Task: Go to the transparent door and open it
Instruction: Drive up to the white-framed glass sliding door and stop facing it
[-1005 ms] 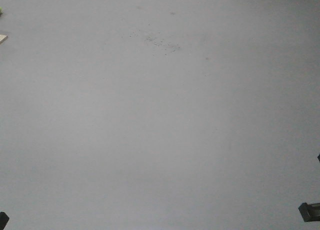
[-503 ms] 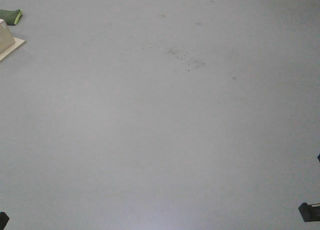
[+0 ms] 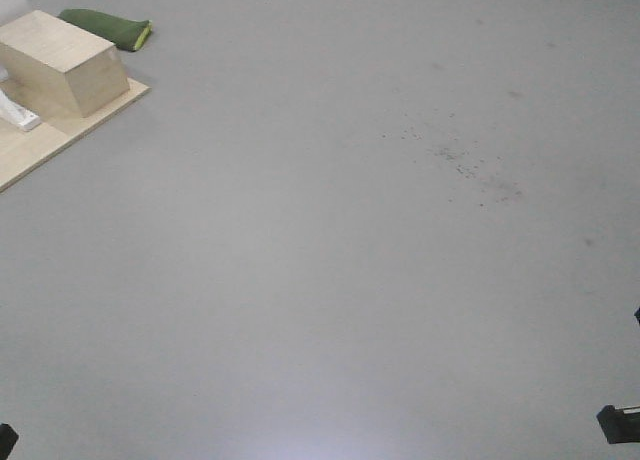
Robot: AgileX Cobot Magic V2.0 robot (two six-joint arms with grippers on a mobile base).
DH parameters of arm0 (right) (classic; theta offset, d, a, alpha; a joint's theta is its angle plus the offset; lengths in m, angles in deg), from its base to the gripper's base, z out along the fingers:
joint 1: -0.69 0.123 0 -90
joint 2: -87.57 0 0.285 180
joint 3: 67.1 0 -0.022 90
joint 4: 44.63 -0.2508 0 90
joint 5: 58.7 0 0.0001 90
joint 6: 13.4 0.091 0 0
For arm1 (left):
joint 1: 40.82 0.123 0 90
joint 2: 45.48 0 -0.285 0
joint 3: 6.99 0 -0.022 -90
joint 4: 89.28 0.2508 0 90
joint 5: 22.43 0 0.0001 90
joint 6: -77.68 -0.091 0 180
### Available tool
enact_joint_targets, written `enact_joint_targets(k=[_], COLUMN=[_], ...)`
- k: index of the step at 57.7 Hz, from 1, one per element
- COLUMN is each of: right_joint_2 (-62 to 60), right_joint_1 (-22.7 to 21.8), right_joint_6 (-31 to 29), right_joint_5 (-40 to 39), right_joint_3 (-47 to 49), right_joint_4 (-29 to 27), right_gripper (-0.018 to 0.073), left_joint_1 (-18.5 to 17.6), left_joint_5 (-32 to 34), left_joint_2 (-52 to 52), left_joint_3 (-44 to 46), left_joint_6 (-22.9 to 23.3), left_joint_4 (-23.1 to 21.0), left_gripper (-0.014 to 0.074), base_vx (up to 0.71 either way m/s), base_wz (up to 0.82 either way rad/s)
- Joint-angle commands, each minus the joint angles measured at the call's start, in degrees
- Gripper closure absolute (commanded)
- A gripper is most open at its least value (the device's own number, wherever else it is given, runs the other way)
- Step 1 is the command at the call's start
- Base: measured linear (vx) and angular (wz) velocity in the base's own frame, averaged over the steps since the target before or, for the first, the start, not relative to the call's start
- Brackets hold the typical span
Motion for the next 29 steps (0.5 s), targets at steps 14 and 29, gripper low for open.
enact_joint_targets(k=[14, 29], right_joint_2=[-0.89, -0.89], right_joint_1=[-0.21, -0.21], right_joint_6=[-0.26, -0.26], right_joint_5=[-4.84, -4.84], right_joint_3=[-0.15, -0.15], right_joint_4=[0.25, 0.25], right_gripper=[0.0562, 0.0562], left_joint_1=[-0.33, -0.33], left_joint_5=[4.73, 4.73], left_joint_2=[0.82, 0.82], left_joint_3=[-0.88, -0.88], left_joint_6=[0.34, 0.34], left_joint_4=[-0.38, -0.38], left_gripper=[0.0594, 0.0594], base_vx=[0.52, 0.52], base_wz=[0.5, 0.46])
